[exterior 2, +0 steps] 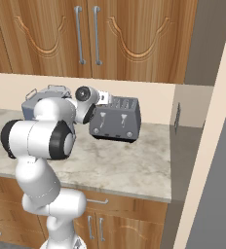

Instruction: Start the toaster. Once the lever pops up, take the bread to the plate on the dining counter.

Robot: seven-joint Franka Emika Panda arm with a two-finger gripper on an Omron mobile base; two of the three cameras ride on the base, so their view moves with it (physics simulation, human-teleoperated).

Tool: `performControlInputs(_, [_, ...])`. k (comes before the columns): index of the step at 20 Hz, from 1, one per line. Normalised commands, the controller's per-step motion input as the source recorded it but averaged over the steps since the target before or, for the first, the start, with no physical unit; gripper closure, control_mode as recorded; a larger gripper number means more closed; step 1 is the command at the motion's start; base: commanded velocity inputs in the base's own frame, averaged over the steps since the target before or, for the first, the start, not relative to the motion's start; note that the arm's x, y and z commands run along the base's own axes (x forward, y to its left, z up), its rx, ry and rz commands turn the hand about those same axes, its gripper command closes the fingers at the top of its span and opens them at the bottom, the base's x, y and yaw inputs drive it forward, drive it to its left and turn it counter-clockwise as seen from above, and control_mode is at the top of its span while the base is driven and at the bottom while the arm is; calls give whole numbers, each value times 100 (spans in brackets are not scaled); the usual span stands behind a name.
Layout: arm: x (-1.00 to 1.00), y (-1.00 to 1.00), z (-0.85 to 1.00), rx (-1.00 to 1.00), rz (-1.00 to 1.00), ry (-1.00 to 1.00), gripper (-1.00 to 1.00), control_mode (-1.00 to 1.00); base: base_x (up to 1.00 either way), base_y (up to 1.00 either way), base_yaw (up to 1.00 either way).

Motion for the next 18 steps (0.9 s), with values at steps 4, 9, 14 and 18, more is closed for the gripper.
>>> performControlInputs(4, [0, 0, 0, 0, 0, 0, -100, -100, 0, 0, 0])
performControlInputs(9, [0, 0, 0, 0, 0, 0, -100, -100, 0, 0, 0])
performControlInputs(14, [0, 0, 0, 0, 0, 0, -100, -100, 0, 0, 0])
performControlInputs(18, [0, 0, 0, 0, 0, 0, -100, -100, 0, 0, 0])
